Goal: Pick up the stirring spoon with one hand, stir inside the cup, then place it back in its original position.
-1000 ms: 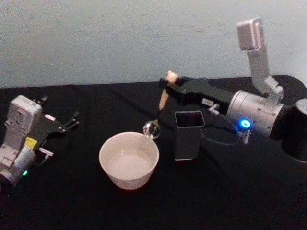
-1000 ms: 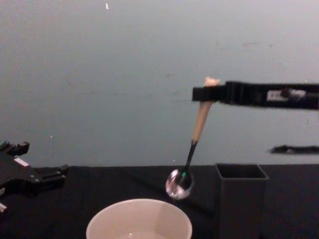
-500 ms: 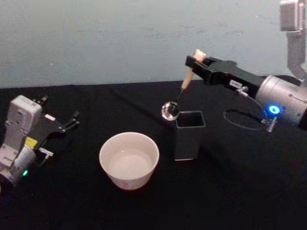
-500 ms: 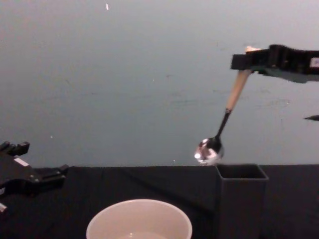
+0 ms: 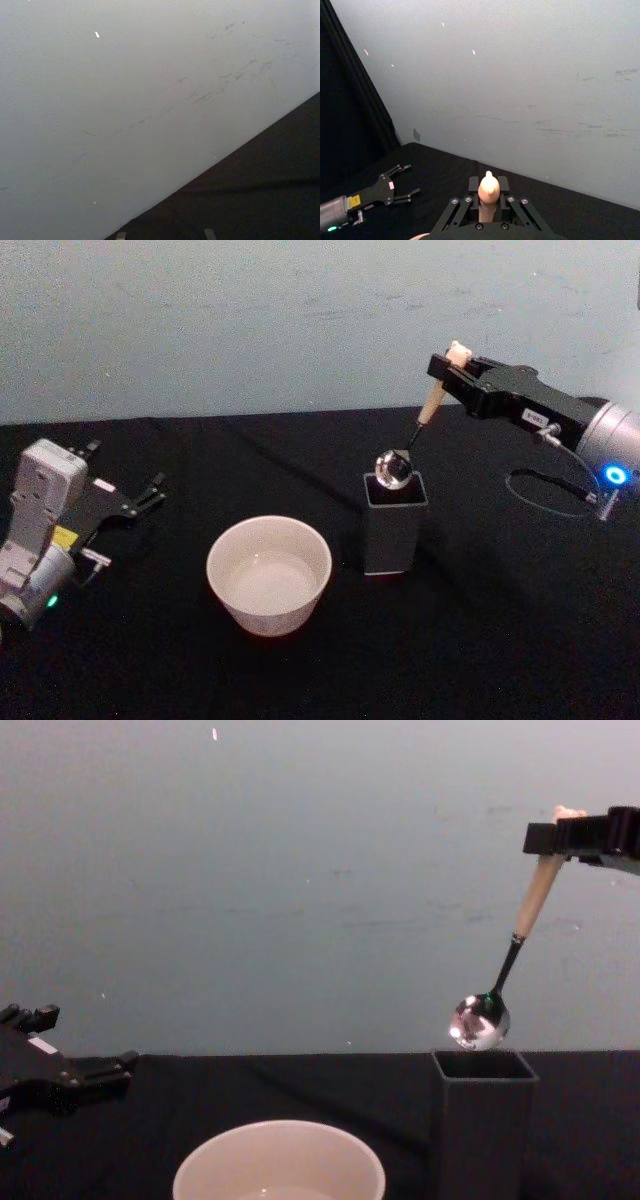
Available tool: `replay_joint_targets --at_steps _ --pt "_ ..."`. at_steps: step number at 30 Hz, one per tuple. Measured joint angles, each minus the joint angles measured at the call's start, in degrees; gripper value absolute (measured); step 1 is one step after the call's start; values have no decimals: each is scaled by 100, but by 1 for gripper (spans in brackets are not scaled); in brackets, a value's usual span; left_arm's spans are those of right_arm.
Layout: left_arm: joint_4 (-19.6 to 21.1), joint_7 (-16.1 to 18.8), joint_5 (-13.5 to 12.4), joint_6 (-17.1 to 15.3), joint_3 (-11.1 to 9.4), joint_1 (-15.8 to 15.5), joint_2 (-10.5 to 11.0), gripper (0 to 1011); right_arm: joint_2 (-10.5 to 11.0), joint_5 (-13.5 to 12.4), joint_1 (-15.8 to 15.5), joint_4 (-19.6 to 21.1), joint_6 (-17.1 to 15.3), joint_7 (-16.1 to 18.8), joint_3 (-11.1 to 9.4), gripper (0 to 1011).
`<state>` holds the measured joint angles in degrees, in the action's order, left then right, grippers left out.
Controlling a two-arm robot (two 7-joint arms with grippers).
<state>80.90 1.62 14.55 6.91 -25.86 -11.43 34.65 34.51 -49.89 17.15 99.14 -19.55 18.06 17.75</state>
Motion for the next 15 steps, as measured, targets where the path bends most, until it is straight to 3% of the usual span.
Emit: replay_joint_targets --at_steps 15 --pt "0 0 0 0 0 0 0 1001 122 228 89 -274 241 -72 418 223"
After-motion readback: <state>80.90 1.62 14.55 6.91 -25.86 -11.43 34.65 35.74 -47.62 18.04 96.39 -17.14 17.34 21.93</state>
